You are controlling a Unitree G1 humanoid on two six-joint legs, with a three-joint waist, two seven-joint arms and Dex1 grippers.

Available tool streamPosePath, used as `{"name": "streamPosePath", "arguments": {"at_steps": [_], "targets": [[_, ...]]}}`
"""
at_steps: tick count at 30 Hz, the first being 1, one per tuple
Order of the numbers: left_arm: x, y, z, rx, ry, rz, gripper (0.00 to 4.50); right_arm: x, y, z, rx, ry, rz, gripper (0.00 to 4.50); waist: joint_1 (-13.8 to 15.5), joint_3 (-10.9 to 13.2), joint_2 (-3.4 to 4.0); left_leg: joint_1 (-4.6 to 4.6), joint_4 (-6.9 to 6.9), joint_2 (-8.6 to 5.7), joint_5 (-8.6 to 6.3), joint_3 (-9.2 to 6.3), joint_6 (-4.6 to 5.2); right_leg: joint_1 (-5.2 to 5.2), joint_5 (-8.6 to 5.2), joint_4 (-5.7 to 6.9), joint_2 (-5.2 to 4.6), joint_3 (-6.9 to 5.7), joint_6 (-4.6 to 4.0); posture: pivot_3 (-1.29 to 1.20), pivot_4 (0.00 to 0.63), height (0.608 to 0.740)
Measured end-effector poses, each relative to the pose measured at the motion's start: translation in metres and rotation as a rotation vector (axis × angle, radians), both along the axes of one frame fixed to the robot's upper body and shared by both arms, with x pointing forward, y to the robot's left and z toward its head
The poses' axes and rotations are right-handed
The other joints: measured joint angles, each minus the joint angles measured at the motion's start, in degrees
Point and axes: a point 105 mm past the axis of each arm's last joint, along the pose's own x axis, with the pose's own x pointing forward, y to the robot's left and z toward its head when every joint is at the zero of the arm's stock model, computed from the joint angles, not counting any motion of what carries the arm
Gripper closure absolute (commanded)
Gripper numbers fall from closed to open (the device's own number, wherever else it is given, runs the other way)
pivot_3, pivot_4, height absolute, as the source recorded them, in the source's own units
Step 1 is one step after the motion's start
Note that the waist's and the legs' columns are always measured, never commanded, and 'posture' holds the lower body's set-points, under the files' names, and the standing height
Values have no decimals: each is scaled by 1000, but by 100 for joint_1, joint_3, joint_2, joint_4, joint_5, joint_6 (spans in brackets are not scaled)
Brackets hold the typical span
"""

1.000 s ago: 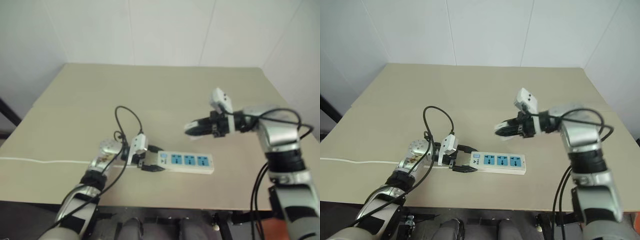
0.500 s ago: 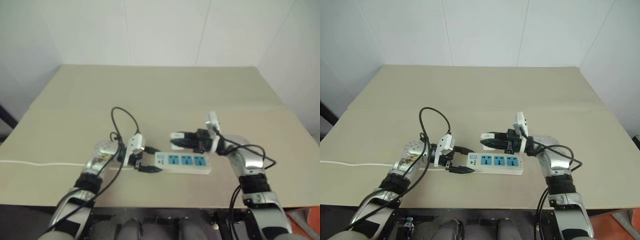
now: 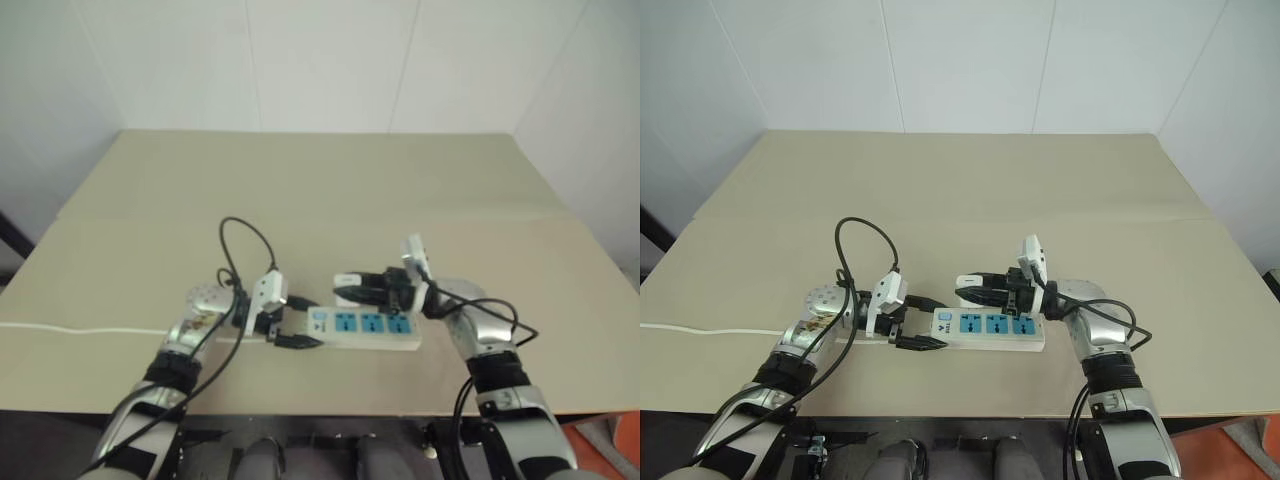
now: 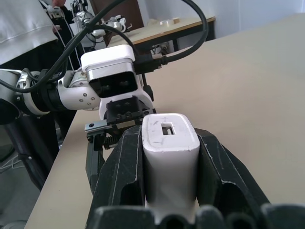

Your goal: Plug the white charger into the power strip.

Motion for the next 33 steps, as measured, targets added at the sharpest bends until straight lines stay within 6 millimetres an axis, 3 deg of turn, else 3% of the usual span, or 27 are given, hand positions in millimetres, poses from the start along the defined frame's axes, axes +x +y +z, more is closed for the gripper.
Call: {"name": "streamPosePath", "arguments": {"at_steps": [7, 33], "targets": [[0, 0, 0, -1, 11, 4, 1258, -5, 1, -10, -9, 16, 10, 3388, -1, 0, 0, 1, 0, 0, 0, 1, 0, 0, 0, 0, 0, 0, 1, 0, 150, 740], [1, 0, -1, 6, 11, 4, 1258, -10, 3, -13, -38, -75, 38, 3388, -1, 0, 0, 20, -2, 0, 0, 2, 0, 17, -5, -2, 0, 2, 7, 0, 150, 740]]}}
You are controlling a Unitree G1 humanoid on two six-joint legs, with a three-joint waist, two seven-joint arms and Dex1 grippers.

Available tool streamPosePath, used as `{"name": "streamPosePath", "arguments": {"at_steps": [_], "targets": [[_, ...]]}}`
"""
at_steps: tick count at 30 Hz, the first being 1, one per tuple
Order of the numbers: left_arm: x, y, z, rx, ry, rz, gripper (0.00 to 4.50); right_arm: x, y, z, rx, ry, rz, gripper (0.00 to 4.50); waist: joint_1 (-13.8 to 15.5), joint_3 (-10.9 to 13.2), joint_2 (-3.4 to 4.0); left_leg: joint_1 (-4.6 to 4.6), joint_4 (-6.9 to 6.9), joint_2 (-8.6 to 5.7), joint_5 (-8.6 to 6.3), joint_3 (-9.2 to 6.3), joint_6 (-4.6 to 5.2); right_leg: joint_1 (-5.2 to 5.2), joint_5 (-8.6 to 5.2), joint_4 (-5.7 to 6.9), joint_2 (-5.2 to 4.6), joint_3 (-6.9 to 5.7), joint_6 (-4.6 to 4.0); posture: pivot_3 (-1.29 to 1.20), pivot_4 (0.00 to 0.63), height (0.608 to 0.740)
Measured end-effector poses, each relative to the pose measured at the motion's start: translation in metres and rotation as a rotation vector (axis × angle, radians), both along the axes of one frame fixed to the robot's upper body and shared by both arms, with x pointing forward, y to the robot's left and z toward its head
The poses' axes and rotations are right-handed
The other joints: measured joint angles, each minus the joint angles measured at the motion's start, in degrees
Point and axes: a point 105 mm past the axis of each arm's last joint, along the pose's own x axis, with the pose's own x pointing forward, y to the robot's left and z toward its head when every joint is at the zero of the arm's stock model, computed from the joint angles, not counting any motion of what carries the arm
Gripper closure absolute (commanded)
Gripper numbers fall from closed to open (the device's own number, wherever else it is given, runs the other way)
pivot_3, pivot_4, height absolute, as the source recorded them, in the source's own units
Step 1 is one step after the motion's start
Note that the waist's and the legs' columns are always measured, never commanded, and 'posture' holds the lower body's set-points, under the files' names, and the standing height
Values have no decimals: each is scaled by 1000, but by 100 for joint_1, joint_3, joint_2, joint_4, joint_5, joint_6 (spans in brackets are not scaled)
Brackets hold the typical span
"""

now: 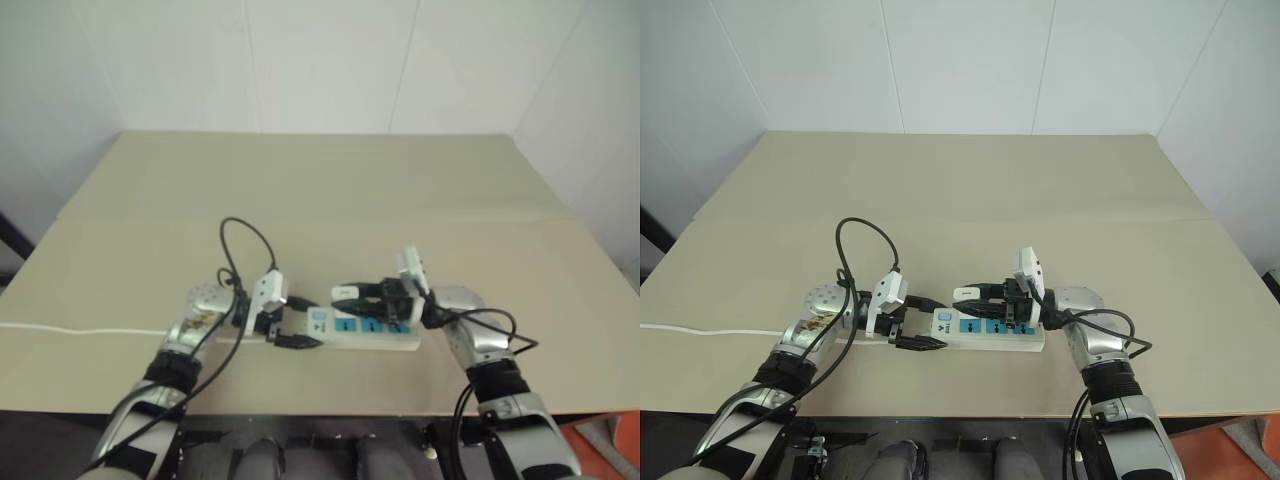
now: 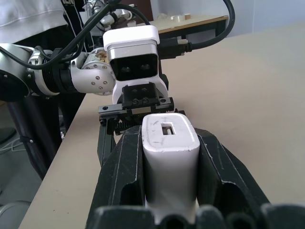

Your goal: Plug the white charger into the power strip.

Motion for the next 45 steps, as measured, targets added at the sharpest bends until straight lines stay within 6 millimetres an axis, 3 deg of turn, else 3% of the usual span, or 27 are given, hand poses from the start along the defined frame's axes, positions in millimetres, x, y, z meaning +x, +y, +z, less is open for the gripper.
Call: {"name": "streamPosePath", "arguments": {"at_steps": [12, 25, 45], "targets": [[0, 0, 0, 3, -3, -2, 1258, 2, 0, -9, -24, 21, -21, 3388, 2, -1, 0, 5, -2, 0, 0, 2, 0, 3, -7, -1, 0, 3, 11, 0, 150, 740], [-3, -9, -2, 3, -15, -32, 1258, -5, -16, -11, -46, -49, 8, 3388, 98, 0, -1, 5, -2, -3, 0, 2, 0, 9, -20, -7, -3, 2, 32, 0, 150, 740], [-3, -6, -4, 13, -16, -7, 1258, -2, -14, -20, -101, -125, 18, 3388, 25, -4, -4, 63, -4, 1, -1, 2, -1, 78, -26, -30, -2, 2, 38, 0, 150, 740]]}}
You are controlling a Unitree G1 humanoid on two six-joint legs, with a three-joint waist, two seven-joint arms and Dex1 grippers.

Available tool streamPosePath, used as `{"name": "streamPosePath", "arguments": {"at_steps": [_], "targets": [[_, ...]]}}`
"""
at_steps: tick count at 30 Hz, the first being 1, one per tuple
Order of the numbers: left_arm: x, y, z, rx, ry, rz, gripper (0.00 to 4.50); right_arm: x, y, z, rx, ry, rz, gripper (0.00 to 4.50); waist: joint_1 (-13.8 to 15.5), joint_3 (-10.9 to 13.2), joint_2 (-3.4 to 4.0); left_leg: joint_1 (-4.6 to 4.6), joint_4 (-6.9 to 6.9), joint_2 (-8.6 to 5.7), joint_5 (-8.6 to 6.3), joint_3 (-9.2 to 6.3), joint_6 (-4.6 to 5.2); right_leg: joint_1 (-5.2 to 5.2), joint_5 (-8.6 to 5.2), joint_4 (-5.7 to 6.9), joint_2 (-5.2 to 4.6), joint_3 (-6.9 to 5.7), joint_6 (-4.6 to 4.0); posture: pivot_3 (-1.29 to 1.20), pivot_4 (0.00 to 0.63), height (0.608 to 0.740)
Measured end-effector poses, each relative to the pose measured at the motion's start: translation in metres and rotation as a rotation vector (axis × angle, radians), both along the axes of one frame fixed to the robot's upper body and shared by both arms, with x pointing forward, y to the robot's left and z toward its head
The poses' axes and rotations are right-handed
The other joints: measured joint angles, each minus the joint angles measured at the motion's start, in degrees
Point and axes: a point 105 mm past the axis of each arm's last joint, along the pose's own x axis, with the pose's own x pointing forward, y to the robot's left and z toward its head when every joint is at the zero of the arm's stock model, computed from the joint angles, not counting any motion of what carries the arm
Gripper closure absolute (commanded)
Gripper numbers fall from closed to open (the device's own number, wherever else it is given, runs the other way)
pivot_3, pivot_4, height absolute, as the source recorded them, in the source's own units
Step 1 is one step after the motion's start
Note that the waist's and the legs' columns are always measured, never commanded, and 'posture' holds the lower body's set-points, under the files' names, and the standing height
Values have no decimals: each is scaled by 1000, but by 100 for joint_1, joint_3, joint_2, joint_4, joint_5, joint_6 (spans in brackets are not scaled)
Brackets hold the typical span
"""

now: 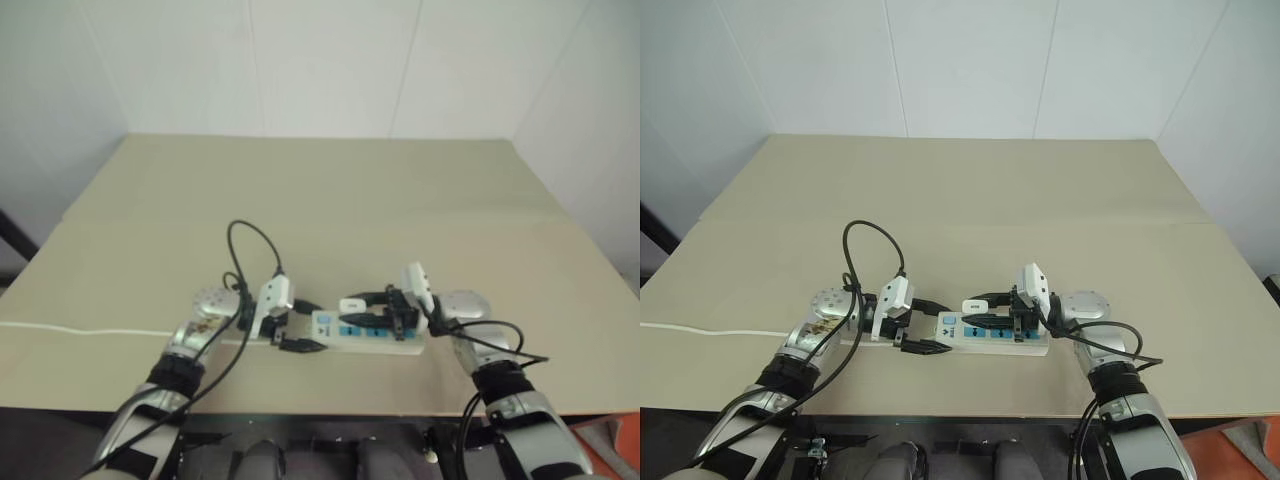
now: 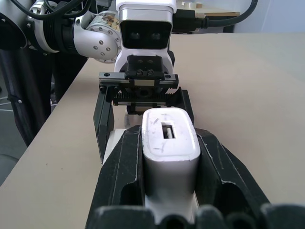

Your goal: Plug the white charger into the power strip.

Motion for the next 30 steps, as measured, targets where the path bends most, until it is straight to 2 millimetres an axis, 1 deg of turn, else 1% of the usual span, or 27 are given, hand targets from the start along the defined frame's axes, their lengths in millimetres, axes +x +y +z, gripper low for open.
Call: {"name": "streamPosePath", "arguments": {"at_steps": [6, 18, 20, 21, 24, 27, 28, 30], "targets": [[1, 3, -1, 5, 26, 14, 1258, 6, 3, 0, -11, 122, 0, 3388, -26, -25, -5, 7, -1, 1, 0, 0, 0, 3, 0, 2, 1, 1, -2, 0, 150, 740], [1, 2, -2, 8, 22, 9, 1258, 1, 1, -5, 10, 80, -37, 3388, -25, -29, -7, 7, -7, 1, 0, 1, 0, 3, -4, -1, 1, 1, -1, 0, 150, 740], [1, 2, -1, 9, 20, 7, 1258, 0, 0, -5, 7, 69, -40, 2665, -22, -29, -7, 7, -7, 1, 0, 1, 0, 3, -4, -3, 0, 1, -1, 0, 150, 740], [1, 2, -1, 9, 17, 4, 1258, 0, -4, -8, -25, 66, -51, 2425, -17, -29, -7, 6, -7, 1, 0, 1, 0, 3, -5, -4, 0, 1, 0, 0, 150, 740], [1, 4, -1, 18, 1, 3, 1258, 4, -23, -9, -79, 46, -103, 1380, -21, -44, -32, 4, -9, 5, -1, 1, 0, 2, -5, -7, 2, -1, -1, 0, 150, 740], [2, 8, -2, 34, -20, 6, 1258, 8, -35, -10, -101, 39, -157, 224, -63, -57, -52, 15, -16, 8, -1, 7, -1, 4, -7, -7, 4, 4, -5, 0, 150, 740], [2, 8, -2, 35, -25, 6, 1258, 8, -35, -10, -104, 39, -158, 30, -62, -58, -52, 18, -17, 8, -1, 7, -1, 6, -8, -7, 4, 4, -6, 0, 150, 740], [2, 8, -3, 32, -34, 9, 1258, 7, -35, -10, -107, 37, -154, 30, -58, -59, -55, 21, -21, 8, -1, 7, -1, 7, -9, -8, 4, 5, -7, 0, 150, 740]]}}
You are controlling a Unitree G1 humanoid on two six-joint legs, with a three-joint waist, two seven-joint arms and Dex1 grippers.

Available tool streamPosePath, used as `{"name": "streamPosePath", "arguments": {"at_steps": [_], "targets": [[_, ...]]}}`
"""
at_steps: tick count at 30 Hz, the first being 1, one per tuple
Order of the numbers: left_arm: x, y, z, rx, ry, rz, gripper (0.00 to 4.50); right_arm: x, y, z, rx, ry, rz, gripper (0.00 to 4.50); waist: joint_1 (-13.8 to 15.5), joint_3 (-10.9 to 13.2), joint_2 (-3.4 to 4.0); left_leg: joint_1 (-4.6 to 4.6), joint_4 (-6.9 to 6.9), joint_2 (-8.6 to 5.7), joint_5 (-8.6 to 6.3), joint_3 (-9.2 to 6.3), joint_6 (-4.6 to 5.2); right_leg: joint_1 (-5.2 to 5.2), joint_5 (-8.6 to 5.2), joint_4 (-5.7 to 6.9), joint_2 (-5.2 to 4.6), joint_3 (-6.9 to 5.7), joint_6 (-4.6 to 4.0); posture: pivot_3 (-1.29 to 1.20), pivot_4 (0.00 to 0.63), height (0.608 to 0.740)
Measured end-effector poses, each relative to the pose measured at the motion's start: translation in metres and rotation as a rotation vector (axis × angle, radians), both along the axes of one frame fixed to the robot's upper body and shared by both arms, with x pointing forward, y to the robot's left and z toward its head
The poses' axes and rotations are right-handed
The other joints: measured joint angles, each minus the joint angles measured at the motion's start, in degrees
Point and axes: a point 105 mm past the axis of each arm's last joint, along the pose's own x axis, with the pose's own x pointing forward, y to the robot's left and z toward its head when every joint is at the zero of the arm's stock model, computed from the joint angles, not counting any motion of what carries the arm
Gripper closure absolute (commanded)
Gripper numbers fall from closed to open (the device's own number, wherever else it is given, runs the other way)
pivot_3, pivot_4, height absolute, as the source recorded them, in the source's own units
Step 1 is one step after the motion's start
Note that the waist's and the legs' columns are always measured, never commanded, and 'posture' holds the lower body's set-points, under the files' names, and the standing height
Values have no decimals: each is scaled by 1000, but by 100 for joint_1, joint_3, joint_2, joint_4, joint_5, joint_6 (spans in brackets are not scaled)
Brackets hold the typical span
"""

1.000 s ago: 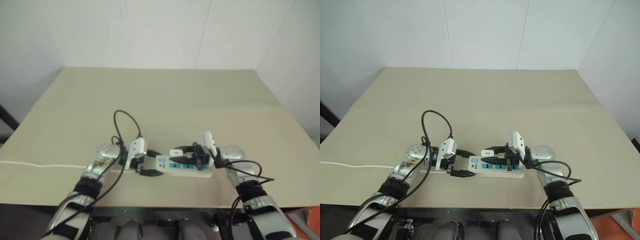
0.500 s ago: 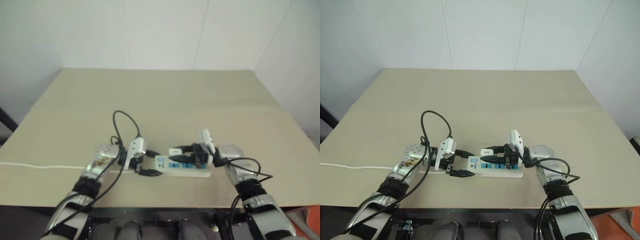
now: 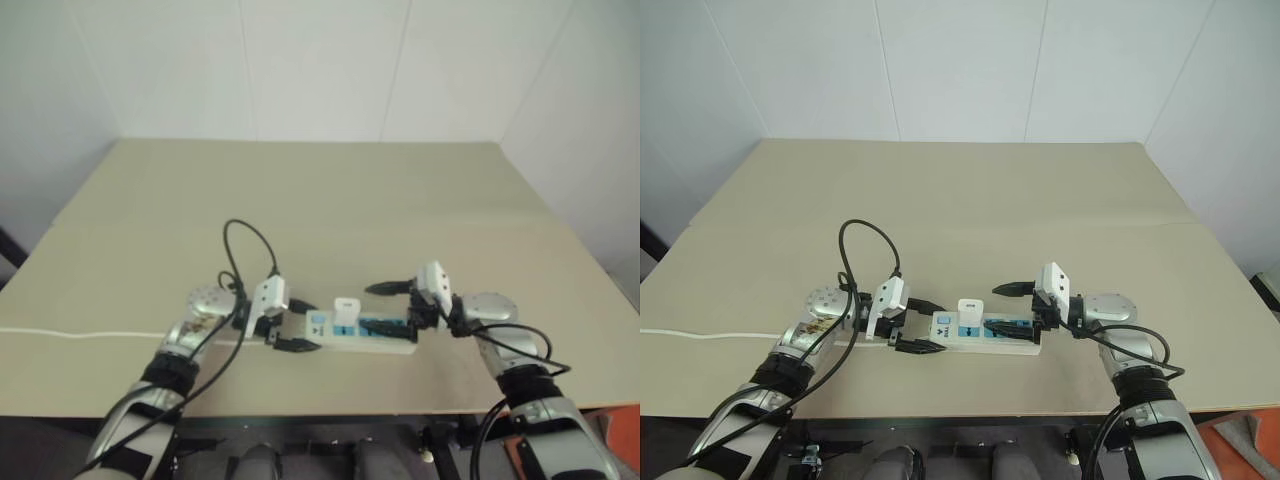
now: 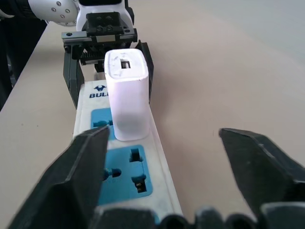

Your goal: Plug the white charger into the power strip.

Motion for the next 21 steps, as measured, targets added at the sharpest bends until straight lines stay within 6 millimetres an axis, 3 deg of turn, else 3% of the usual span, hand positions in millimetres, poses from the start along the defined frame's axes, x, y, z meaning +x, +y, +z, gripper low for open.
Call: {"name": "streamPosePath", "arguments": {"at_steps": [1, 5, 9, 12, 16, 21], "targets": [[0, 0, 0, -1, -2, 2, 1258, 0, 0, 0, -3, -1, 3, 30, 3, -2, -2, 0, -1, 0, 0, 0, 0, 0, 0, -1, 0, 0, 0, 0, 150, 740], [-1, 0, -1, -2, 2, -3, 25, 0, -3, 1, -13, -2, 12, 0, 17, -2, -3, 0, -3, -1, 0, 1, 0, 1, 0, -4, -1, 0, 0, 0, 150, 740], [-3, 4, 7, -61, -12, -3, 25, 0, -10, 2, -24, -18, 2, 0, 55, -2, -4, -2, -11, -1, 0, 0, 0, 0, 0, -10, -2, -1, -1, 0, 150, 740], [-12, 8, 29, -133, -38, -42, 25, -1, -19, 4, -32, -40, -23, 0, 69, -1, -3, -9, -17, -2, 0, 0, 0, -4, 0, -17, -5, -1, -1, 0, 150, 740], [-20, 32, 59, -167, -44, -31, 25, -15, -59, 6, -76, -14, -95, 0, 93, 32, 42, -48, -22, -3, 0, 0, 0, -44, -1, -18, -8, -1, -2, 0, 150, 740], [-24, 64, 88, -156, -17, -25, 25, -41, -106, 53, -163, -88, -182, 0, 106, 56, 76, -83, -36, -4, 1, 1, 1, -99, -8, 4, -3, -1, -4, 0, 150, 740]]}}
